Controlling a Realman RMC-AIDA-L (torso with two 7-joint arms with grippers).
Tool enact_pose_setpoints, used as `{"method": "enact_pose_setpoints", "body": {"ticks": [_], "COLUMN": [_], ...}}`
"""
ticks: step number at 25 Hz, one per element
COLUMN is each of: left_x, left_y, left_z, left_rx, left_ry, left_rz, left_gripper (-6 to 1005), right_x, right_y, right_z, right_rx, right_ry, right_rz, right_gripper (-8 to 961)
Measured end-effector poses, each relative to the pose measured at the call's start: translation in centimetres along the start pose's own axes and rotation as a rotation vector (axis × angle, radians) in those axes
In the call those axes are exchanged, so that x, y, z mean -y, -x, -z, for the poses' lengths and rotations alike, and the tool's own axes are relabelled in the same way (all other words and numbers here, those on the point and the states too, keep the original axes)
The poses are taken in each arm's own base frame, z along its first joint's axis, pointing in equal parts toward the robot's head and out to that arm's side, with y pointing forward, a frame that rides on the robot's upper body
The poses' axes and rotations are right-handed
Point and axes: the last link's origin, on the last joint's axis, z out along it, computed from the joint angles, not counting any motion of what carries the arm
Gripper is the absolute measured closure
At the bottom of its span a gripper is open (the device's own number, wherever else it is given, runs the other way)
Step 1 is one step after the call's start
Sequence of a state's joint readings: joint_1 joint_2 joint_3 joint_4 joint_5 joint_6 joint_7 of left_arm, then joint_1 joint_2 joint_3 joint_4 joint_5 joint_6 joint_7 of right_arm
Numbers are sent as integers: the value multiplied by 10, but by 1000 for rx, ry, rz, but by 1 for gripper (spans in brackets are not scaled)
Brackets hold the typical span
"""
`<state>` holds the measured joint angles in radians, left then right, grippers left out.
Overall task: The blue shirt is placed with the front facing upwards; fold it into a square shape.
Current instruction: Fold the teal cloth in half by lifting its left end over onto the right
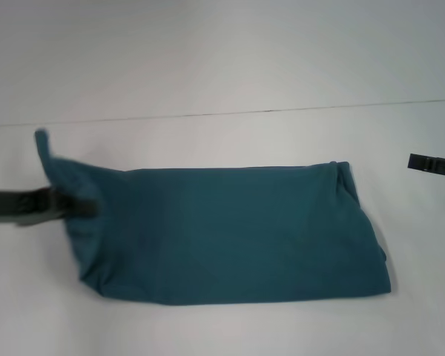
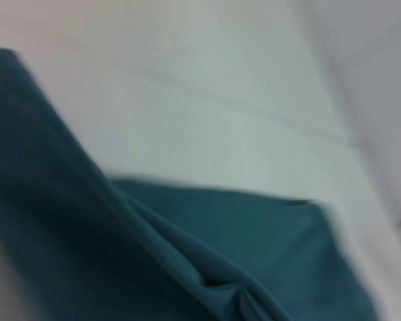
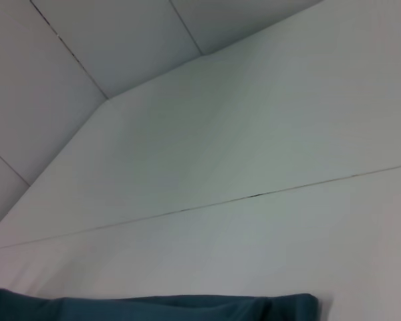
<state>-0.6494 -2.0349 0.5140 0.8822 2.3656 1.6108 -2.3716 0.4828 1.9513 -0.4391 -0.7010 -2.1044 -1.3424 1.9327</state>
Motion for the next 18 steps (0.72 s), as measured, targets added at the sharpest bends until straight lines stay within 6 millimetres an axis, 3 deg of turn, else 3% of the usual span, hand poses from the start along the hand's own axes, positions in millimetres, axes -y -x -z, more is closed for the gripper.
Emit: {"method": "enact_pose_setpoints", "body": {"ticks": [5,11,14,18], "left_x": [-61,-123,-147,-154], "left_y": [-15,-15,-7,1], "left_z": [-48,-111,-143,-164], "left_rx": [23,75,69,51], "left_ry": [200,379,482,498], "left_rz": [-115,-192,-188,-164], "left_gripper": [956,950,947,943], "right_x": [-2,-6,-7,-7], "right_y": [2,6,5,4], "right_z": [-3,-8,-8,-8], "right_rx": [-4,-3,-6,-10], "right_ry": [6,20,25,26], "right_rz": [15,39,46,51], "right_gripper": [37,38,38,37]}}
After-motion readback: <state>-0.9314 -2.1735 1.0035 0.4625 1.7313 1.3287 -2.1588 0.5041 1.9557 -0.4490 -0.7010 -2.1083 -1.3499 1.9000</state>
